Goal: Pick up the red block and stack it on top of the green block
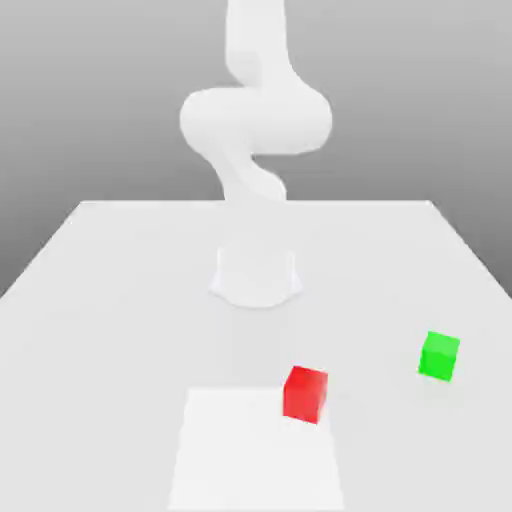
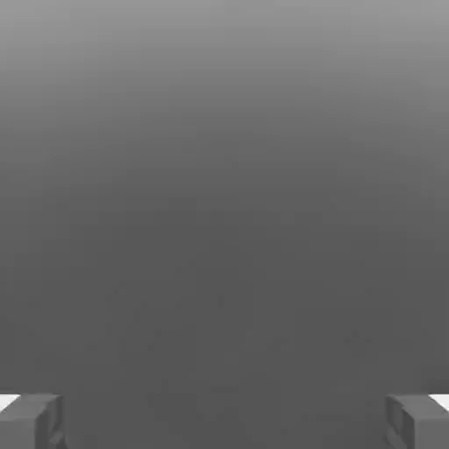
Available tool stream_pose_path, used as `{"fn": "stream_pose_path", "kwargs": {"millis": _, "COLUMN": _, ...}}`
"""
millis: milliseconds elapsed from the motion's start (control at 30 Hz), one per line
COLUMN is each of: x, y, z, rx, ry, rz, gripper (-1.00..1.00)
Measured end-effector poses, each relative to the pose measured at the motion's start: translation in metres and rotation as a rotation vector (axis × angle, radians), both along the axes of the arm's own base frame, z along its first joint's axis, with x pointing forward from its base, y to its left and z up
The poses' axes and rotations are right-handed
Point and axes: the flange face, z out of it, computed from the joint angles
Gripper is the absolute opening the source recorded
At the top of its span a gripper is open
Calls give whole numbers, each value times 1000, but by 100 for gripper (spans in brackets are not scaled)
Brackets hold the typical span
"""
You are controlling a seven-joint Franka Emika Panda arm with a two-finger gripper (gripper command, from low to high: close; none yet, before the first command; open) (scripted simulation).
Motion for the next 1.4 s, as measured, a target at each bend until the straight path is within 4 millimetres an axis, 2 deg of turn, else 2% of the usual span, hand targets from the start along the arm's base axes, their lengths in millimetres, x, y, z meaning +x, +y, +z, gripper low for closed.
{"fn": "stream_pose_path", "kwargs": {"millis": 133, "x": 37, "y": 18, "z": -99, "rx": 44, "ry": 150, "rz": -48, "gripper": 0}}
{"fn": "stream_pose_path", "kwargs": {"millis": 200, "x": 46, "y": 25, "z": -149, "rx": 62, "ry": 224, "rz": -75, "gripper": 0}}
{"fn": "stream_pose_path", "kwargs": {"millis": 300, "x": 48, "y": 36, "z": -224, "rx": 84, "ry": 336, "rz": -119, "gripper": 0}}
{"fn": "stream_pose_path", "kwargs": {"millis": 433, "x": 29, "y": 48, "z": -325, "rx": 104, "ry": 494, "rz": -190, "gripper": 0}}
{"fn": "stream_pose_path", "kwargs": {"millis": 567, "x": -16, "y": 57, "z": -428, "rx": 110, "ry": 666, "rz": -275, "gripper": 0}}
{"fn": "stream_pose_path", "kwargs": {"millis": 600, "x": -24, "y": 58, "z": -447, "rx": 110, "ry": 691, "rz": -289, "gripper": 0}}
{"fn": "stream_pose_path", "kwargs": {"millis": 667, "x": -29, "y": 58, "z": -472, "rx": 110, "ry": 709, "rz": -302, "gripper": 0}}
{"fn": "stream_pose_path", "kwargs": {"millis": 800, "x": -32, "y": 59, "z": -509, "rx": 111, "ry": 715, "rz": -302, "gripper": 0}}
{"fn": "stream_pose_path", "kwargs": {"millis": 833, "x": -33, "y": 59, "z": -515, "rx": 110, "ry": 716, "rz": -302, "gripper": -100}}
{"fn": "stream_pose_path", "kwargs": {"millis": 1067, "x": -33, "y": 59, "z": -515, "rx": 110, "ry": 714, "rz": -302, "gripper": -100}}
{"fn": "stream_pose_path", "kwargs": {"millis": 1300, "x": -33, "y": 60, "z": -460, "rx": 107, "ry": 714, "rz": -299, "gripper": -100}}
{"fn": "stream_pose_path", "kwargs": {"millis": 1400, "x": -40, "y": 102, "z": -446, "rx": 82, "ry": 717, "rz": -225, "gripper": -100}}
